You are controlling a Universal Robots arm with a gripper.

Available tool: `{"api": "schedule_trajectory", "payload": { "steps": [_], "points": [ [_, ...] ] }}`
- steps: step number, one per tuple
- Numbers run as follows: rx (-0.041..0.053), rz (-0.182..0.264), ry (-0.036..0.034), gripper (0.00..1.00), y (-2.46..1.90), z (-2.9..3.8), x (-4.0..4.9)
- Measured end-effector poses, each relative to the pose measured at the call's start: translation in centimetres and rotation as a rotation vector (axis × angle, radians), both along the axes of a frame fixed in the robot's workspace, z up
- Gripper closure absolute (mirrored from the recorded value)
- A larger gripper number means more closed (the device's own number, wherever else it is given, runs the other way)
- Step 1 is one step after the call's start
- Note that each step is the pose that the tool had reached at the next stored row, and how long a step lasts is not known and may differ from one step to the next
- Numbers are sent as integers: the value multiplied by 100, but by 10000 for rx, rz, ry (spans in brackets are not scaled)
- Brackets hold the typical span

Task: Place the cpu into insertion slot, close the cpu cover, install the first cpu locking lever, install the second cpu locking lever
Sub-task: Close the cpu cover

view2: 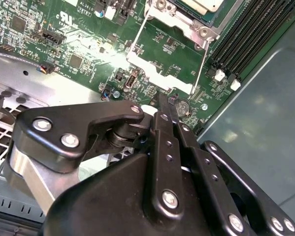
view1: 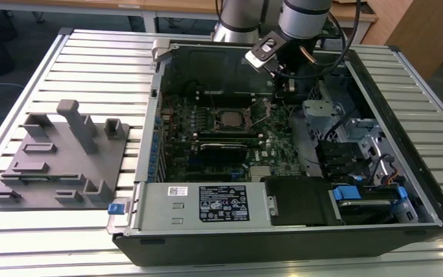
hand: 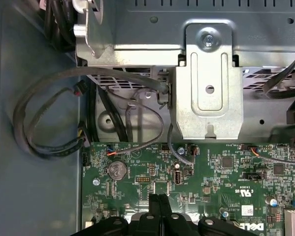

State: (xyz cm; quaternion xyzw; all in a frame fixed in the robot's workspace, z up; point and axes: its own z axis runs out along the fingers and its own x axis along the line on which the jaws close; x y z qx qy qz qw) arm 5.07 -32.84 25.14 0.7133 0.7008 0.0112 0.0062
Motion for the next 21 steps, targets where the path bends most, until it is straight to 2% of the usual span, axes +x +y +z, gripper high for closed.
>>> {"api": "schedule_trajectory", "payload": {
  "steps": [5,11,18,21],
  "points": [
    [1,1,32,90,0,-27,1],
    [1,0,157,90,-1,-91,3],
    [2,1,160,90,-1,-93,-2],
    [1,1,144,90,-1,-93,-55]
  ]
}}
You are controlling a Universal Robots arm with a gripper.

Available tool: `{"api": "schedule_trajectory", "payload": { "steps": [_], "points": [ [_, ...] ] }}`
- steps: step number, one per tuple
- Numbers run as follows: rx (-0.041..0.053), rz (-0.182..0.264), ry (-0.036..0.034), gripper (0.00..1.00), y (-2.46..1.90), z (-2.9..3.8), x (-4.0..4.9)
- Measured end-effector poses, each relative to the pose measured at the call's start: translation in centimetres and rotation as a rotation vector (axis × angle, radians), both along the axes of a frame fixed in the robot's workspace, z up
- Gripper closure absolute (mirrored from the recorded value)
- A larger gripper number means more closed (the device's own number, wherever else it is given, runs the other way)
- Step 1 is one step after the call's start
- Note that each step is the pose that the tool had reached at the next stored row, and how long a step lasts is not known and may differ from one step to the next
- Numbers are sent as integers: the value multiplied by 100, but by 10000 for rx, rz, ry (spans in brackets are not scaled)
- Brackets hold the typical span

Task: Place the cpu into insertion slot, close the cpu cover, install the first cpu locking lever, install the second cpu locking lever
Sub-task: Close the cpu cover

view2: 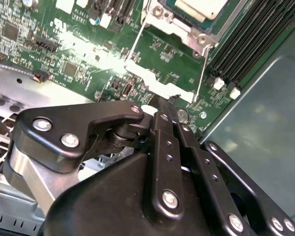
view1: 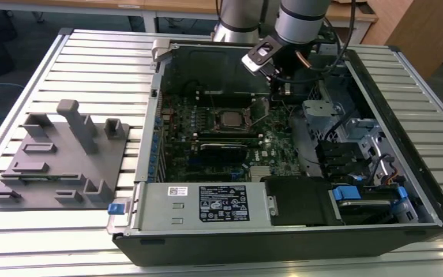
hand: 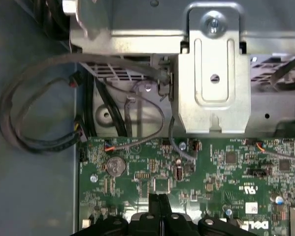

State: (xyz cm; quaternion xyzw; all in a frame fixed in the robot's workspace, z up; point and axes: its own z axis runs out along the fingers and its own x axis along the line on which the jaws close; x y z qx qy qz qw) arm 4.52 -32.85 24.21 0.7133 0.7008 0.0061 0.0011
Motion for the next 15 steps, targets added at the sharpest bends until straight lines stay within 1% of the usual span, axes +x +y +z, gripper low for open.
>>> {"api": "schedule_trajectory", "payload": {
  "steps": [3,7,10,12,15],
  "points": [
    [13,-1,-29,90,-1,-1,-94],
    [15,1,-101,90,-2,-1,-238],
    [21,0,-146,90,-2,-2,-321],
    [22,-1,-167,90,-2,-1,-358],
    [21,-1,-175,90,-2,-1,-381]
  ]
}}
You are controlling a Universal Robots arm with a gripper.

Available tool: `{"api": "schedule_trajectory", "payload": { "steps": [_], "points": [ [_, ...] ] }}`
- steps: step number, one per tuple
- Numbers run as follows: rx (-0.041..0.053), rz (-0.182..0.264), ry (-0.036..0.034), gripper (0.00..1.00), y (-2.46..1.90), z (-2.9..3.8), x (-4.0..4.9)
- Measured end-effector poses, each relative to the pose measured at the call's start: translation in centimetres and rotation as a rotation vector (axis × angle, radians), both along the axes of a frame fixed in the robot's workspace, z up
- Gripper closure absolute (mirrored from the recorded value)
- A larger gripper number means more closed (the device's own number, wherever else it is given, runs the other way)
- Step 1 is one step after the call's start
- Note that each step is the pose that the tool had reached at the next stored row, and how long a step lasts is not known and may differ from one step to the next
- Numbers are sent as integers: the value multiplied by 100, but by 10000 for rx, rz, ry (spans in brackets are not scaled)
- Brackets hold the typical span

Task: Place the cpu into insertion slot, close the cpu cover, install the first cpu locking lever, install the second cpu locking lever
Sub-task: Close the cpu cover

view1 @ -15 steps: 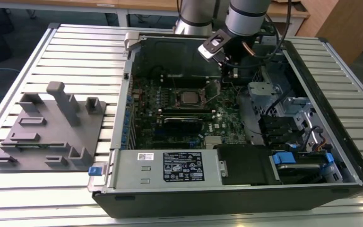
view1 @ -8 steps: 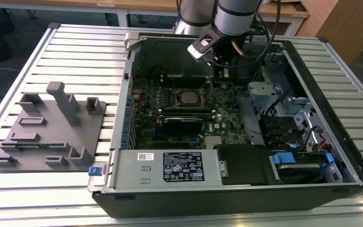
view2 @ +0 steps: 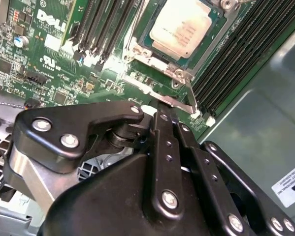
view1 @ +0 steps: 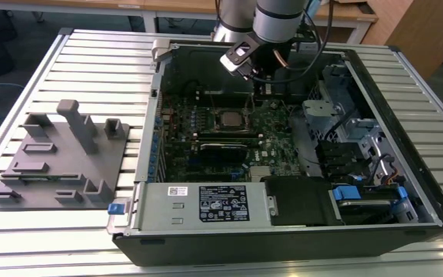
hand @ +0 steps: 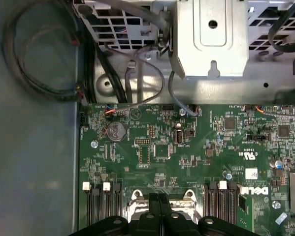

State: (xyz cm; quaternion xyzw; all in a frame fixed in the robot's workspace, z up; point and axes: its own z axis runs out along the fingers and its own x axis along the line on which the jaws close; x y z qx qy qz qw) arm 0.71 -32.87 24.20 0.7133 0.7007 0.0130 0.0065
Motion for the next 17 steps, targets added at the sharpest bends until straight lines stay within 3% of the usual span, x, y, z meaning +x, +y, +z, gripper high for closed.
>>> {"api": "schedule_trajectory", "payload": {
  "steps": [17],
  "points": [
    [0,0,-10,90,0,-15,-264]
  ]
}}
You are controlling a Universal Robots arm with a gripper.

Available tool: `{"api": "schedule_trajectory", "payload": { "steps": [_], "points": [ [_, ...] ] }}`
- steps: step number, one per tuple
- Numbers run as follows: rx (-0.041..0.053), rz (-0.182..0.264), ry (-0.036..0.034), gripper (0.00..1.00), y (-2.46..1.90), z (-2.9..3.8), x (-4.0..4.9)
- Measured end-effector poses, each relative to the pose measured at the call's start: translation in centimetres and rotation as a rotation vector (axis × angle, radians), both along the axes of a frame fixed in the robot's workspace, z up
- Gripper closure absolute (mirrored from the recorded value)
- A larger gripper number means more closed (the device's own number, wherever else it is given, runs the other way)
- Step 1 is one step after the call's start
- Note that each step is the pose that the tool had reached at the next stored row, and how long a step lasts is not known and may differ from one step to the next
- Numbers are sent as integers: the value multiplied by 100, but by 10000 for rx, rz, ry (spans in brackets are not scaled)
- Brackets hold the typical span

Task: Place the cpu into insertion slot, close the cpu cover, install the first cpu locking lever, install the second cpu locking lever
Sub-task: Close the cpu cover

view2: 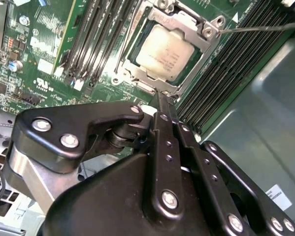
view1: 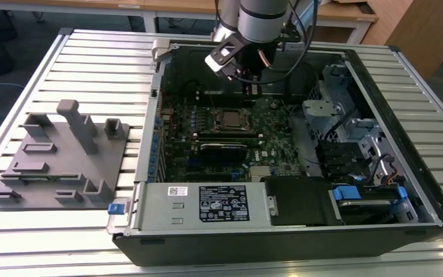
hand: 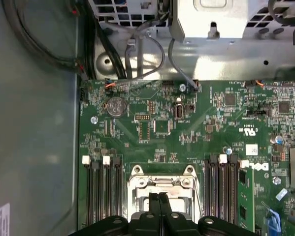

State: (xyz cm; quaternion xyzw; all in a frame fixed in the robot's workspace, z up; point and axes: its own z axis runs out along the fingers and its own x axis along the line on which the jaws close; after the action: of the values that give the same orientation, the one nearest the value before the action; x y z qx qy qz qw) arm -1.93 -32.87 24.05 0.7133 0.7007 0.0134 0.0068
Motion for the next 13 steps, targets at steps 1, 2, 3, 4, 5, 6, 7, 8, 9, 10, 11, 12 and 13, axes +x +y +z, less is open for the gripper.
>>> {"api": "schedule_trajectory", "payload": {
  "steps": [1,2,3,4,5,6,7,8,9,10,11,12,13],
  "points": [
    [0,0,0,90,0,-1,-7],
    [0,0,0,90,0,-2,-15],
    [0,-1,0,90,0,-2,-22],
    [0,0,0,90,0,-3,-25],
    [0,0,0,90,0,-3,-26],
    [1,1,0,90,0,-8,-32],
    [1,0,0,90,0,-14,-39],
    [1,0,-1,90,0,-15,-40],
    [1,0,0,90,0,-15,-41],
    [0,-2,-1,90,0,-15,-44],
    [2,-1,-1,90,0,-17,-48],
    [2,0,-2,90,0,-18,-52],
    [1,0,-2,90,0,-20,-57]
  ]
}}
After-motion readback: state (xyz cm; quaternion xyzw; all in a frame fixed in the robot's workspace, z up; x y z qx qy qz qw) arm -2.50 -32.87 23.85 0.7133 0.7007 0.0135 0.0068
